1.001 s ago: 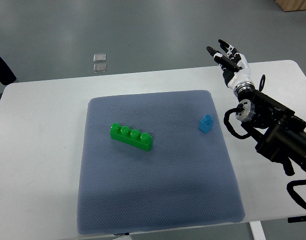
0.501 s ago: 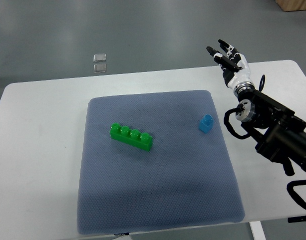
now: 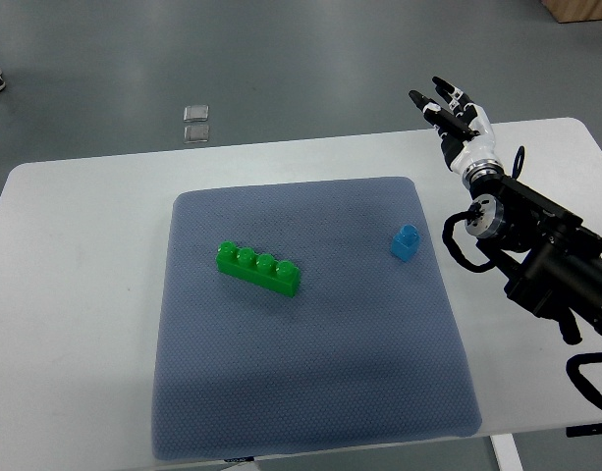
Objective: Stack blue block on green block with right hand
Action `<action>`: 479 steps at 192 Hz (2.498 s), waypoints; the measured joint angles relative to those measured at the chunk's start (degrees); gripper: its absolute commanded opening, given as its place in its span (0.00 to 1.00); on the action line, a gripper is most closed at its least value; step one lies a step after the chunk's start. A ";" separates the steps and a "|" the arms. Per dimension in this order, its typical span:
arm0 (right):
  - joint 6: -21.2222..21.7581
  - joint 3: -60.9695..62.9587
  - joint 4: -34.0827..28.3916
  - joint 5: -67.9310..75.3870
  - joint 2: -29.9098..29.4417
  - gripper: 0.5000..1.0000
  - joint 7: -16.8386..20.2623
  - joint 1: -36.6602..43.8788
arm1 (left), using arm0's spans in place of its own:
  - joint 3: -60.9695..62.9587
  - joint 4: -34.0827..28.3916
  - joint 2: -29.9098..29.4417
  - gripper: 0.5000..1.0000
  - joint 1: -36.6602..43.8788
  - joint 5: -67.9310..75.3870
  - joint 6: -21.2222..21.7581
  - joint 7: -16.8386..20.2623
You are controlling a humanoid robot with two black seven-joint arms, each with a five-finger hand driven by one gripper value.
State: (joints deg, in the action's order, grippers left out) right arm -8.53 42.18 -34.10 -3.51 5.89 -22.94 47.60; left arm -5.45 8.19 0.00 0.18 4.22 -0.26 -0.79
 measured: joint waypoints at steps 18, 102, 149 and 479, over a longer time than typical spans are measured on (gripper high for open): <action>0.00 -0.02 0.00 -0.13 0.02 0.82 0.00 0.11 | 0.00 -0.01 0.00 1.00 0.00 0.00 0.00 0.00; 3.02 -3.83 -3.14 -11.64 6.74 0.82 0.13 0.74 | 0.00 -0.01 0.00 1.00 0.01 0.00 0.00 0.00; 12.05 -11.21 -7.88 -32.52 17.11 0.82 0.42 2.46 | 0.00 -0.01 0.00 1.00 0.01 0.00 0.00 0.00; 18.36 -38.80 -17.68 -90.26 23.25 0.82 -1.58 15.55 | -0.01 -0.01 0.00 1.00 0.00 0.00 -0.01 0.00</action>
State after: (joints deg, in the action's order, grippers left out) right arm 9.83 3.38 -51.78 -93.77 29.14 -24.52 63.15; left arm -5.45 8.18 0.00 0.17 4.22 -0.27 -0.80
